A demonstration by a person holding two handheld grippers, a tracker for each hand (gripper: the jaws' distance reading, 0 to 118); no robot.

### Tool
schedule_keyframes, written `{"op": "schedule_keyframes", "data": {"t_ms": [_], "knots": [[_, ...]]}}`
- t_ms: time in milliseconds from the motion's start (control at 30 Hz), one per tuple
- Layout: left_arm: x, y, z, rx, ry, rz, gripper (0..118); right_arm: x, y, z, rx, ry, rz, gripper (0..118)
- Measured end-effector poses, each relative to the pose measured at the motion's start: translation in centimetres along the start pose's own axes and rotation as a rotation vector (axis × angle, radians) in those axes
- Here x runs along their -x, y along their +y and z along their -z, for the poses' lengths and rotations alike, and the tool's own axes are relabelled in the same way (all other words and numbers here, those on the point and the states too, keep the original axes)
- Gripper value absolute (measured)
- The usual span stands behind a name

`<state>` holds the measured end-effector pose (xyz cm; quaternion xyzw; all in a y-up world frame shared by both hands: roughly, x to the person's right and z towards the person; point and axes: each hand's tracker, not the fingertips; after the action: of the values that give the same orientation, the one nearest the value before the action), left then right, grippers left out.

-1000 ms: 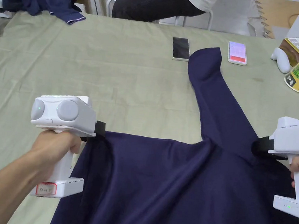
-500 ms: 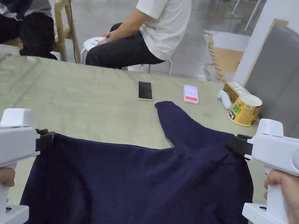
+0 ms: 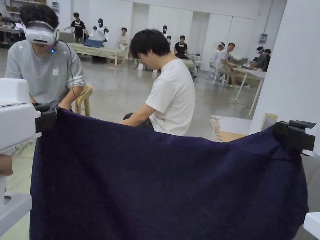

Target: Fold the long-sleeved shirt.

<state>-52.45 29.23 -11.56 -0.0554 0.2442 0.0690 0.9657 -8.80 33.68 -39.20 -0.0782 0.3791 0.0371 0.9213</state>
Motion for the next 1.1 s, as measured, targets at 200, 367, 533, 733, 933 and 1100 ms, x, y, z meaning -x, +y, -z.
{"op": "schedule_keyframes", "data": {"t_ms": [200, 367, 533, 733, 933, 1100], "knots": [[-1.6, 9.6, 0.9, -0.091, 0.035, 0.007, 15, 0.6, 9.7, -1.0, -0.081, -0.05, -0.008, 1], [-3.3, 16.9, 4.0, -0.131, 0.084, 0.021, 15, 1.2, 16.6, 1.0, -0.125, -0.114, -0.047, 1], [-3.7, 23.2, 7.8, -0.165, 0.127, 0.012, 15, 1.2, 22.7, 4.2, -0.176, -0.141, -0.054, 1], [-3.0, 28.2, 12.8, -0.212, 0.202, 0.07, 15, 1.0, 28.4, 9.4, -0.247, -0.161, -0.06, 1], [-1.8, 32.0, 17.3, -0.248, 0.231, -0.003, 15, 1.6, 32.1, 14.9, -0.328, -0.184, -0.071, 1], [-1.6, 34.5, 18.2, -0.311, 0.259, 0.0, 15, 2.6, 34.1, 16.7, -0.405, -0.189, -0.067, 1]]}}
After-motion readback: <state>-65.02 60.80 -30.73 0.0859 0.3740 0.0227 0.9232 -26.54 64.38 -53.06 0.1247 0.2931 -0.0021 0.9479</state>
